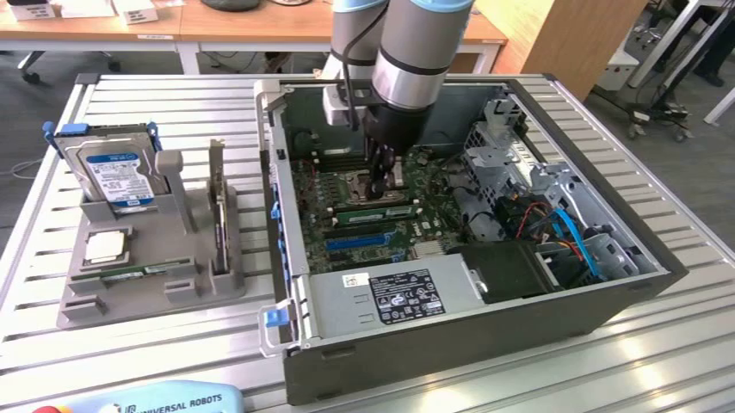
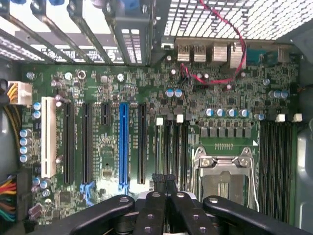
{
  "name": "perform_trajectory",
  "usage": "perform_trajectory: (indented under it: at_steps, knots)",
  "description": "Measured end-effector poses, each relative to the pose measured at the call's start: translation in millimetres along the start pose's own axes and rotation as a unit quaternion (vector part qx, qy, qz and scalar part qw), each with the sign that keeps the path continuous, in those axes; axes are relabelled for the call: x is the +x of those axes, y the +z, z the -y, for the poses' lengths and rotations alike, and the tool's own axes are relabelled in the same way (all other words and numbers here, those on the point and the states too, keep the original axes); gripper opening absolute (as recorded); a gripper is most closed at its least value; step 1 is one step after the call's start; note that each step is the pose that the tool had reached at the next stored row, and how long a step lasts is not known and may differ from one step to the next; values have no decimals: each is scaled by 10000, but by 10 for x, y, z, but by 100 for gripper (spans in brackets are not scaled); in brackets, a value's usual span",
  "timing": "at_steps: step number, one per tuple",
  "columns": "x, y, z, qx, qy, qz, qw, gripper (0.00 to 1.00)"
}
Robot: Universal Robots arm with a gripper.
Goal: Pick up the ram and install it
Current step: 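Press down the ram until it locks into place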
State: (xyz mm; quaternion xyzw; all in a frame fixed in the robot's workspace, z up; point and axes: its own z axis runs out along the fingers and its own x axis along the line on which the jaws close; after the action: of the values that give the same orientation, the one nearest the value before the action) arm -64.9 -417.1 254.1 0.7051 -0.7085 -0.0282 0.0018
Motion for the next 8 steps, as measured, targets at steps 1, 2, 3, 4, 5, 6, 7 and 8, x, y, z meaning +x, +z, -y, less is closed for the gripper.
perform_trajectory:
  at_steps: [1,2,3,4,5,6,7,8]
  knots:
    - [0,-1,18,0,0,0,10000,10]
    - [0,-2,37,0,0,0,10000,10]
    - [0,-3,55,0,0,0,10000,10]
    - [0,-3,75,0,1,0,10000,10]
    - [0,-4,93,0,1,0,10000,10]
    - [-1,-5,111,0,0,0,10000,10]
    - [-1,-5,128,0,0,0,10000,10]
    - [-1,-6,145,0,0,0,10000,10]
